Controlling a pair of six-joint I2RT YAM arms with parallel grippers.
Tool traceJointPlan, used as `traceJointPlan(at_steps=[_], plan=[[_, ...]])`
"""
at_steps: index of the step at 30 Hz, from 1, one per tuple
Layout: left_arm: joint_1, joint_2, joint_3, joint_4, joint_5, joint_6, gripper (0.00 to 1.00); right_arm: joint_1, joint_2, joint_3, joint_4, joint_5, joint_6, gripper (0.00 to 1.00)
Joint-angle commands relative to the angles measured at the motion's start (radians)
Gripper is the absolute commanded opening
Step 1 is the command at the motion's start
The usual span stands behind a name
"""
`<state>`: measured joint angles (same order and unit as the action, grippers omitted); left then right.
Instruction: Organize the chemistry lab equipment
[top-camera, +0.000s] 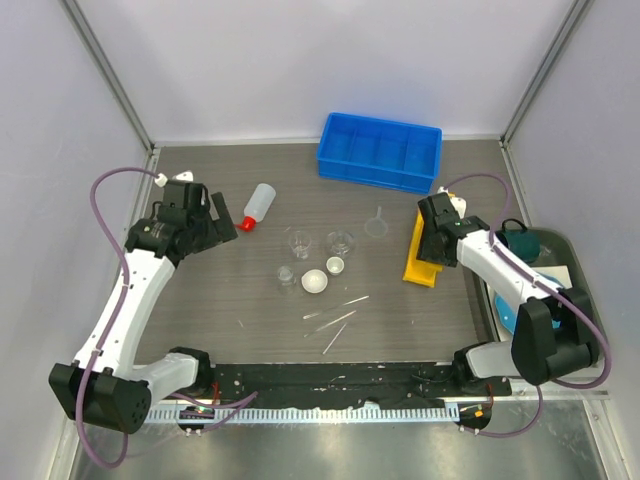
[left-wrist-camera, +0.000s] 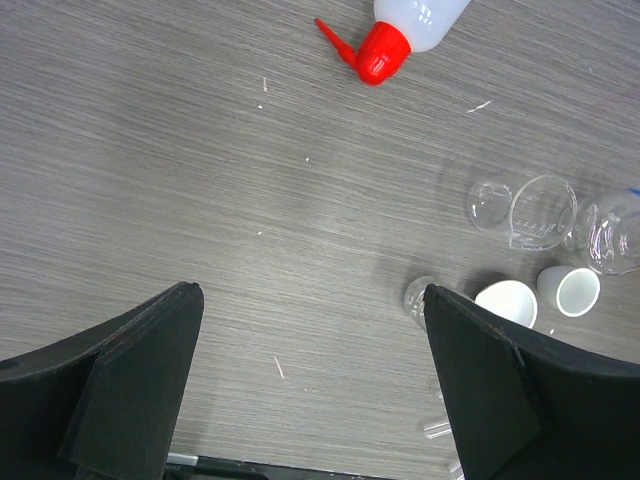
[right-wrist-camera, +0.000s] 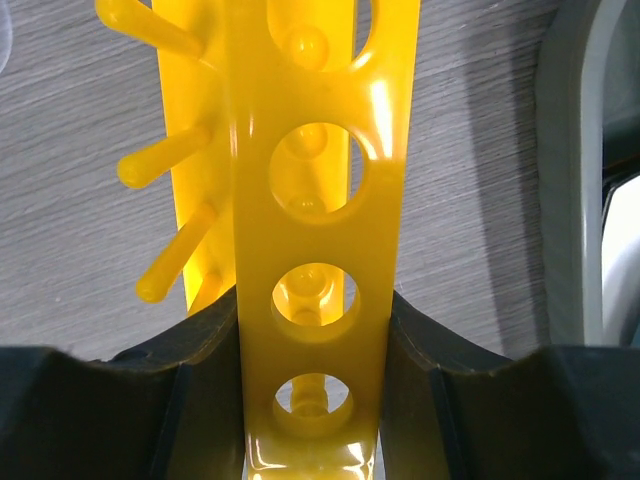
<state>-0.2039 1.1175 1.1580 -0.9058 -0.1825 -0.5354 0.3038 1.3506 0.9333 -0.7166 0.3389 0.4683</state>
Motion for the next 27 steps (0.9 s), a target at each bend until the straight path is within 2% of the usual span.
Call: traceJointPlan(at_steps=[1, 9, 11, 14, 15, 16, 19, 21, 27], plan=[[-0.011, -0.002, 0.017, 0.036, -0.021, 0.026, 0.97, -0.022, 0.016, -0.014, 0.153, 0.003, 0.039, 0.01], [-0.014, -0.002, 0.026, 0.021, -0.038, 0.029, 0.97, -0.032, 0.125, -0.011, 0.223, 0.031, 0.13, 0.01], [-0.015, -0.007, 0.026, 0.019, -0.043, 0.031, 0.97, -0.032, 0.143, -0.004, 0.232, 0.032, 0.142, 0.06], [-0.014, -0.005, 0.028, 0.013, -0.044, 0.034, 0.97, -0.034, 0.142, 0.005, 0.227, 0.043, 0.155, 0.28], [-0.015, -0.002, 0.029, 0.015, -0.043, 0.035, 0.97, -0.032, 0.137, 0.007, 0.221, 0.049, 0.156, 0.44], [-0.015, -0.004, 0.029, 0.013, -0.04, 0.037, 0.98, -0.032, 0.134, 0.01, 0.215, 0.055, 0.156, 0.52], [-0.015, -0.002, 0.029, 0.024, -0.023, 0.041, 0.98, -0.032, 0.114, 0.038, 0.18, 0.066, 0.144, 0.74], [-0.015, 0.005, 0.032, 0.024, -0.021, 0.046, 0.99, -0.032, 0.09, 0.065, 0.145, 0.066, 0.136, 0.84], [-0.015, 0.002, 0.037, 0.019, -0.02, 0.063, 0.99, -0.008, -0.02, 0.191, 0.005, 0.081, 0.086, 0.92]])
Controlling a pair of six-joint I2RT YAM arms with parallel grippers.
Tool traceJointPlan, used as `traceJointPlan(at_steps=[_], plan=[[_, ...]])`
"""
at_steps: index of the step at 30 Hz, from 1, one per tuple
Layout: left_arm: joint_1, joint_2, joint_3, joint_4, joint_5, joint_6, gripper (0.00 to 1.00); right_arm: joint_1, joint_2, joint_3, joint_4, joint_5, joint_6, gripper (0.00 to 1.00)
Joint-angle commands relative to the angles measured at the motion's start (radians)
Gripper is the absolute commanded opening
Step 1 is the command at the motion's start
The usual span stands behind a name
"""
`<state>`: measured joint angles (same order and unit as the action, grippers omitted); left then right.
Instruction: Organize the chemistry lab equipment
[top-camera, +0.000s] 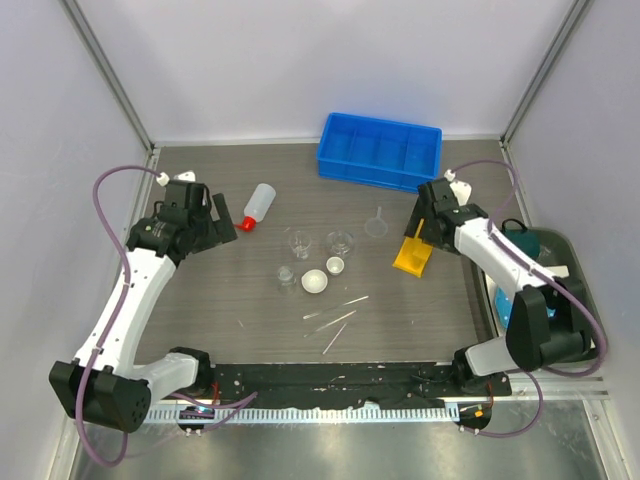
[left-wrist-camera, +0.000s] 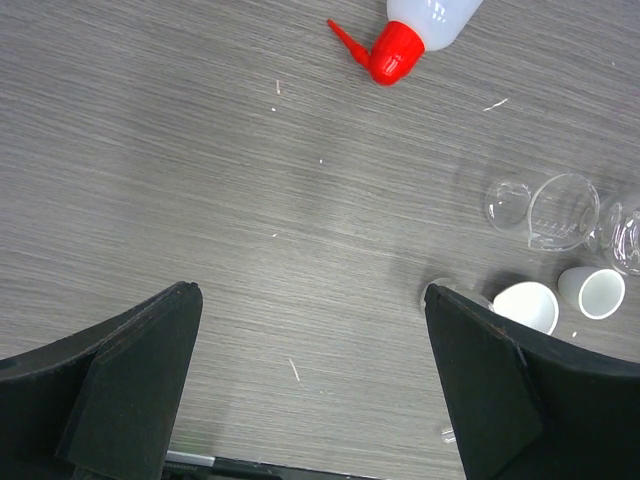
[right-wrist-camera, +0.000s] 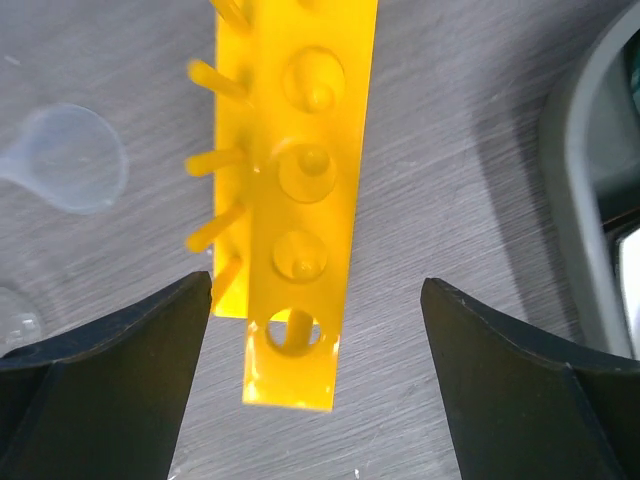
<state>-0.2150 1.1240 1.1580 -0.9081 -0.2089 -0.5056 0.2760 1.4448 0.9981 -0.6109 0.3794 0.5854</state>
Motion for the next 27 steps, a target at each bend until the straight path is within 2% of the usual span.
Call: traceJointPlan(at_steps=[1, 6, 7, 9, 10, 11, 13, 14, 16, 17, 22, 23, 27], plan=[[-0.003, -0.009, 0.039, 0.023, 0.003, 0.036, 0.99, 0.029, -0.13, 0.167, -0.122, 0.049, -0.041, 0.92], [-0.047, -0.018, 0.048, 0.018, -0.004, 0.078, 0.98, 0.149, -0.216, 0.298, -0.274, 0.114, -0.07, 0.94], [-0.073, -0.016, 0.054, 0.018, -0.009, 0.093, 0.98, 0.219, -0.234, 0.338, -0.292, 0.121, -0.07, 0.93], [-0.188, -0.012, 0.061, 0.008, -0.04, 0.134, 0.98, 0.291, -0.244, 0.37, -0.338, 0.124, -0.071, 0.93], [-0.236, -0.01, 0.074, -0.001, -0.062, 0.14, 0.98, 0.372, -0.242, 0.381, -0.351, 0.118, -0.073, 0.94], [-0.326, -0.009, 0.08, -0.012, -0.101, 0.142, 0.98, 0.406, -0.239, 0.395, -0.36, 0.11, -0.075, 0.93], [-0.415, -0.006, 0.091, -0.037, -0.127, 0.151, 0.98, 0.477, -0.238, 0.39, -0.375, 0.089, -0.07, 0.93], [-0.501, -0.006, 0.091, -0.043, -0.138, 0.15, 0.98, 0.541, -0.236, 0.384, -0.375, 0.084, -0.068, 0.93], [-0.591, -0.01, 0.079, -0.045, -0.176, 0.135, 0.98, 0.586, -0.238, 0.361, -0.369, 0.093, -0.052, 0.93], [-0.674, -0.009, 0.074, -0.044, -0.199, 0.125, 0.98, 0.623, -0.245, 0.349, -0.366, 0.095, -0.047, 0.93], [-0.842, 0.034, 0.01, -0.025, -0.224, 0.044, 0.96, 0.66, -0.308, 0.271, -0.36, 0.095, -0.024, 0.93], [-0.903, 0.042, -0.004, -0.015, -0.234, 0.004, 0.96, 0.661, -0.328, 0.26, -0.362, 0.089, -0.019, 0.94], [-1.018, 0.114, -0.067, 0.061, -0.273, -0.066, 0.96, 0.663, -0.412, 0.224, -0.395, 0.095, 0.008, 0.93]])
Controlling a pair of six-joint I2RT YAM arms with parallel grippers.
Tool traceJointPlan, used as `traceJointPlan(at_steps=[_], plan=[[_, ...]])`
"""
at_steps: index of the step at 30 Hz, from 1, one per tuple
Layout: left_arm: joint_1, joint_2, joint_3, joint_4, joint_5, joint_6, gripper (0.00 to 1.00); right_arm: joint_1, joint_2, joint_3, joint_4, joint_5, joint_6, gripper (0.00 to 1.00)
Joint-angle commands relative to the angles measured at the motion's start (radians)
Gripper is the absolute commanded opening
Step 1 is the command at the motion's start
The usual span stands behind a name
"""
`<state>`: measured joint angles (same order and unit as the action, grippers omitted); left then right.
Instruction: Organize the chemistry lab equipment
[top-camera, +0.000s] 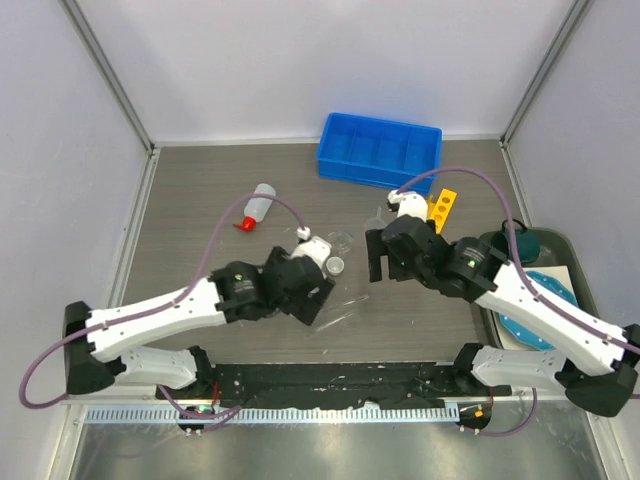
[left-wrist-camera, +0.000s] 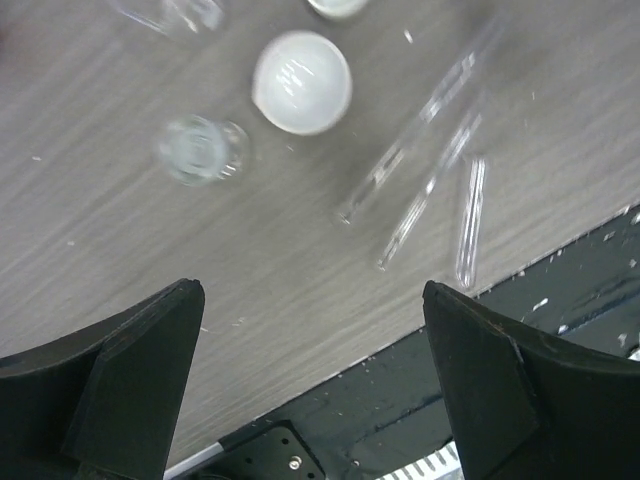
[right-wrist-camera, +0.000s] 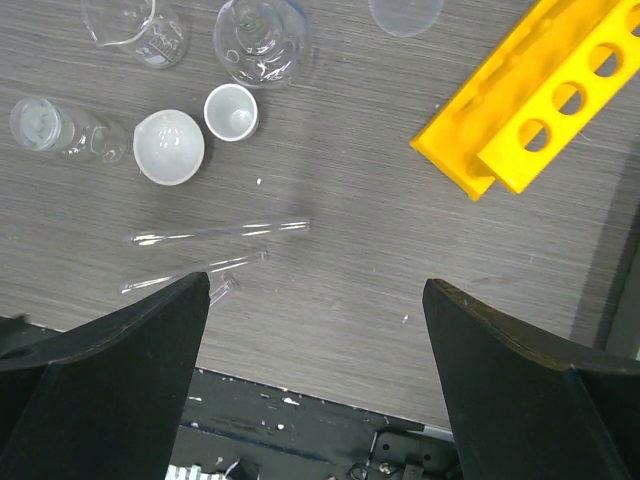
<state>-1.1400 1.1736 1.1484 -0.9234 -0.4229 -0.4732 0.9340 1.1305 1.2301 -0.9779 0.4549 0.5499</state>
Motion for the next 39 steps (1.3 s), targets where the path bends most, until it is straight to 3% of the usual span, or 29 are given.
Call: traceJointPlan(at_steps=[1, 6, 12, 27, 33, 39], plan=[[-0.119, 0.081, -0.082, 0.093, -0.05, -0.111, 0.93, 0.005, -0.121, -0.015, -0.039, 0.022, 0.051, 0.93], [-0.197, 0.248, -0.111, 0.204, -0.025, -0.183, 0.86, 0.006, -0.17, -0.043, -0.07, 0.019, 0.076, 0.94], [-0.265, 0.38, -0.072, 0.222, -0.048, -0.292, 0.81, 0.008, -0.195, -0.072, -0.077, 0.019, 0.073, 0.93], [-0.31, 0.405, -0.099, 0.256, -0.048, -0.441, 0.69, 0.008, -0.221, -0.123, -0.044, 0.001, 0.076, 0.94], [-0.271, 0.339, -0.125, 0.224, -0.08, -0.375, 0.69, 0.008, -0.222, -0.124, -0.039, 0.001, 0.081, 0.93], [-0.172, 0.256, -0.19, 0.259, -0.007, -0.274, 0.69, 0.008, -0.215, -0.132, -0.018, -0.008, 0.081, 0.93]])
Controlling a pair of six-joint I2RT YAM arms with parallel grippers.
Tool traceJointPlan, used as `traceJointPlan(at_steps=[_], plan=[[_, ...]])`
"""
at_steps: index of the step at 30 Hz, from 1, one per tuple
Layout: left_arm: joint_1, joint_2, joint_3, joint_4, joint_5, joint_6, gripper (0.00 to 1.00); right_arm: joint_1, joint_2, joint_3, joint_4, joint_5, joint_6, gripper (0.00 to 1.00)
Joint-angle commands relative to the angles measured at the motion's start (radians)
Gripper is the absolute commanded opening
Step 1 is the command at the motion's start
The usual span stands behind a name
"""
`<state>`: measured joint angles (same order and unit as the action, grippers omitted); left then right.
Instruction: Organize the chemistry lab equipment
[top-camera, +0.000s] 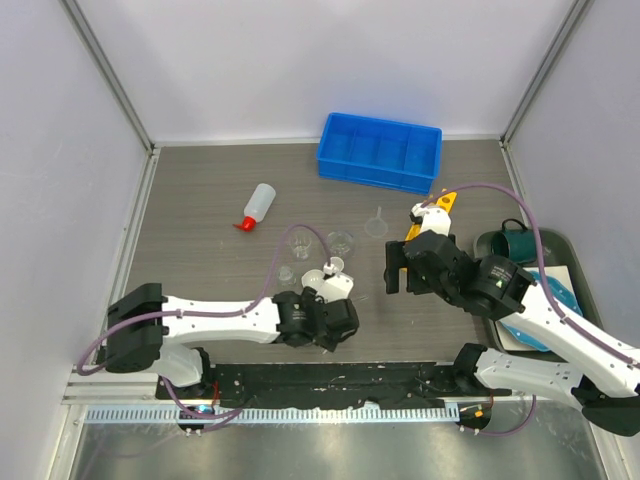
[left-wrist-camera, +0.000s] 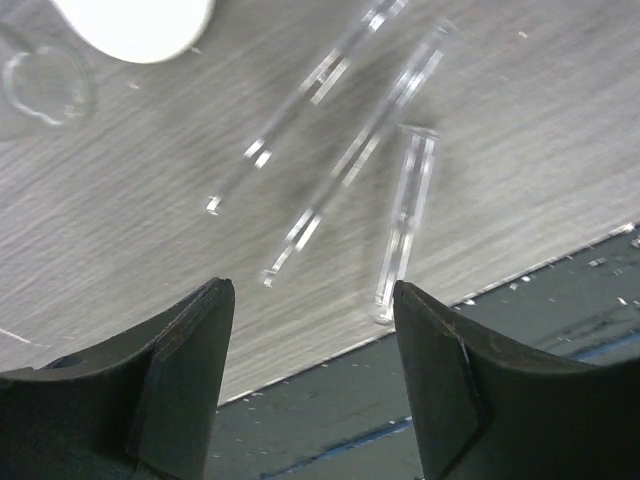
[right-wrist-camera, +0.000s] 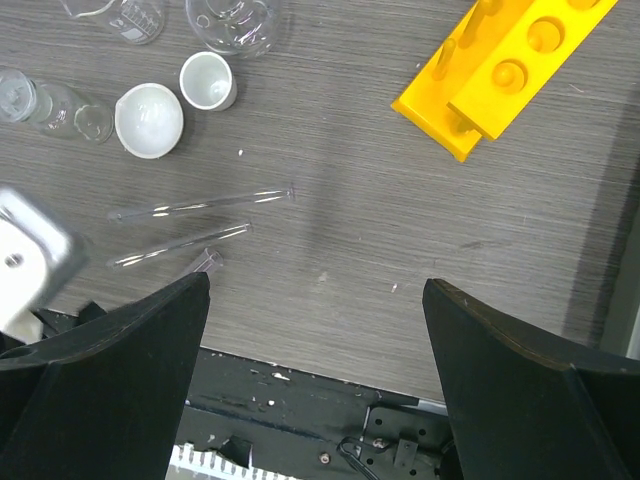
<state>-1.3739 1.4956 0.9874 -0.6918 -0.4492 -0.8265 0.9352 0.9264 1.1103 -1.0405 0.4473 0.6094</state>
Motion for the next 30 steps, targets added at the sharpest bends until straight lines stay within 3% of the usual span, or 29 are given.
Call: traceJointPlan(at_steps=[1, 5, 30], plan=[[0.073, -0.069, -0.032, 0.031, 0.021, 0.089, 0.69, 0.007, -0.008, -0.015, 0.051, -0.002, 0.02, 0.93], [0.143, -0.069, -0.053, 0.069, 0.081, 0.147, 0.68, 0.008, -0.005, -0.017, 0.065, -0.007, 0.02, 0.93], [0.279, 0.086, -0.015, 0.141, 0.15, 0.332, 0.64, 0.008, 0.0, -0.064, 0.125, 0.01, -0.019, 0.93]])
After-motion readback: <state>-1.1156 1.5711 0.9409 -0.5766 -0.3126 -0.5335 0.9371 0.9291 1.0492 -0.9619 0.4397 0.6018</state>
